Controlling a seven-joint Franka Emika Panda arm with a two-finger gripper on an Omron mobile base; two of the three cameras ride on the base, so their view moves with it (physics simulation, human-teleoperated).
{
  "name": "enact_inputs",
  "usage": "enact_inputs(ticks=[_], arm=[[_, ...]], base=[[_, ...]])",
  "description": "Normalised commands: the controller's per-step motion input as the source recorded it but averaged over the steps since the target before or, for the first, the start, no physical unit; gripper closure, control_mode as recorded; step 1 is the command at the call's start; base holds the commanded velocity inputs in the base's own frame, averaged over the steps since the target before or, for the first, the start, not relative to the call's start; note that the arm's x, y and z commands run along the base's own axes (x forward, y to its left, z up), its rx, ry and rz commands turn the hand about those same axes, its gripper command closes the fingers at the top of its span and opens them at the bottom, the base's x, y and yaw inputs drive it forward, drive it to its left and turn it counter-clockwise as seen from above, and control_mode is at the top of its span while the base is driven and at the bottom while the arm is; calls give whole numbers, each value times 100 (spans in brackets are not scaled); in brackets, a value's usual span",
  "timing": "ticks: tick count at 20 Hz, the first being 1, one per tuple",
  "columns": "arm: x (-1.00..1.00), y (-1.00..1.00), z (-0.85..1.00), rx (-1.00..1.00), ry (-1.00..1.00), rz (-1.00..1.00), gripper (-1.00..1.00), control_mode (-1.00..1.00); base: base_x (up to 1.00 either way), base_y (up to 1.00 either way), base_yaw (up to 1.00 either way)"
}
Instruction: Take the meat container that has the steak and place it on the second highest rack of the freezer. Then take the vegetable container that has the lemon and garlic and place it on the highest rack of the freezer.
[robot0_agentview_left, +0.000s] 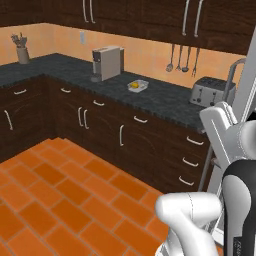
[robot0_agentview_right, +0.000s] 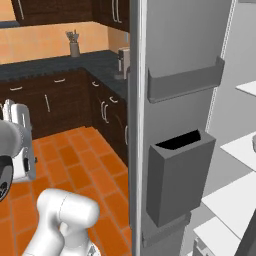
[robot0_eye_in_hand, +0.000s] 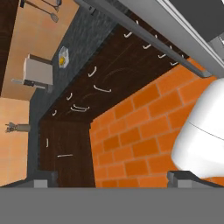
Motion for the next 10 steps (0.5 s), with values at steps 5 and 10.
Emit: enact_inputs(ticks=[5, 10], arm=[[0, 0, 0, 0, 0, 0, -100, 100], [0, 0, 0, 0, 0, 0, -100, 100]], base=[[86, 23, 15], [-90, -35, -12]])
